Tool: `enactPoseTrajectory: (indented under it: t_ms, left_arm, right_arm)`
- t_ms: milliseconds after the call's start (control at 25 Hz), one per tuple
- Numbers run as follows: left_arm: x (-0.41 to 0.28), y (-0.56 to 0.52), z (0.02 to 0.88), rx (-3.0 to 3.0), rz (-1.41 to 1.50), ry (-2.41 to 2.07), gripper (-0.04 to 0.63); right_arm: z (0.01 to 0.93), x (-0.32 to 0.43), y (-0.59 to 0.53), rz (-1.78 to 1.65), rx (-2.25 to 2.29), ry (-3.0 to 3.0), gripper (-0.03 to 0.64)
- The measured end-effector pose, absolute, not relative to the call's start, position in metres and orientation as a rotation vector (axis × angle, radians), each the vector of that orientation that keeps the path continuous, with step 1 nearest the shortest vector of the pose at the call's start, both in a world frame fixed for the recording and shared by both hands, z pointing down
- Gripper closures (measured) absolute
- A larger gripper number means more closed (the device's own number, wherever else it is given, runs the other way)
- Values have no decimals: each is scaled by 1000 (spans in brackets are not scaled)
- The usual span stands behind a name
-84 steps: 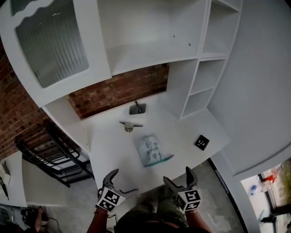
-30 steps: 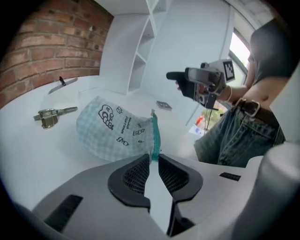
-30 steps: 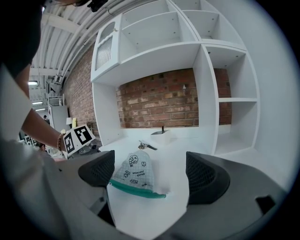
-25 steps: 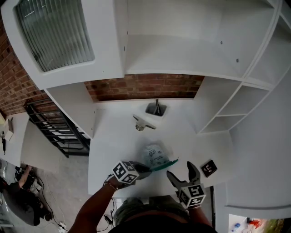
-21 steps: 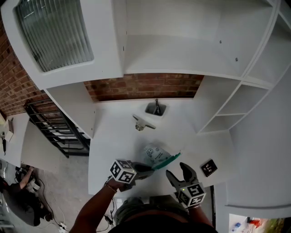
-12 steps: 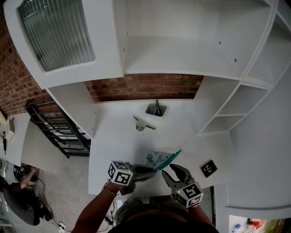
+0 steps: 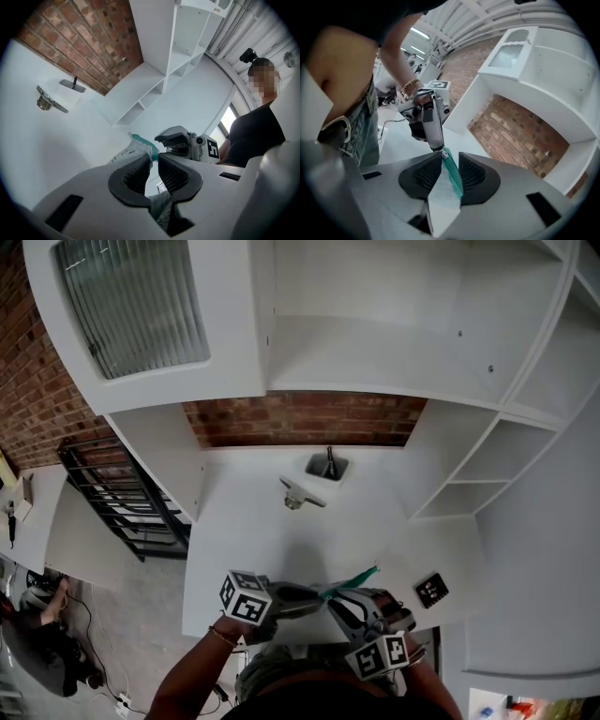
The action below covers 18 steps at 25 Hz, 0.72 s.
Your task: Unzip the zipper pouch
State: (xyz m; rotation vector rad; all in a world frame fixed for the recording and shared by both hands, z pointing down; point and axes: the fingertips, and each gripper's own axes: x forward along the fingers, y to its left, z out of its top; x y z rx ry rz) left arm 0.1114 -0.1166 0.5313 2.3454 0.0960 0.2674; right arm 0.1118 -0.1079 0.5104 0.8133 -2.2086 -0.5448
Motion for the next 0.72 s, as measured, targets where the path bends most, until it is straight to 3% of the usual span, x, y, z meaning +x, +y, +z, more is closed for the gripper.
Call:
enactPoseTrajectory:
  t_ms: [360, 720]
  left_arm:
    - [109, -113, 528, 2383, 317, 114, 539]
    - [106, -114, 526, 2593, 440, 157, 538]
  right_arm:
    - [515, 98, -100, -631, 659, -2178, 518]
    - [512, 95, -106, -534, 602, -2238, 563]
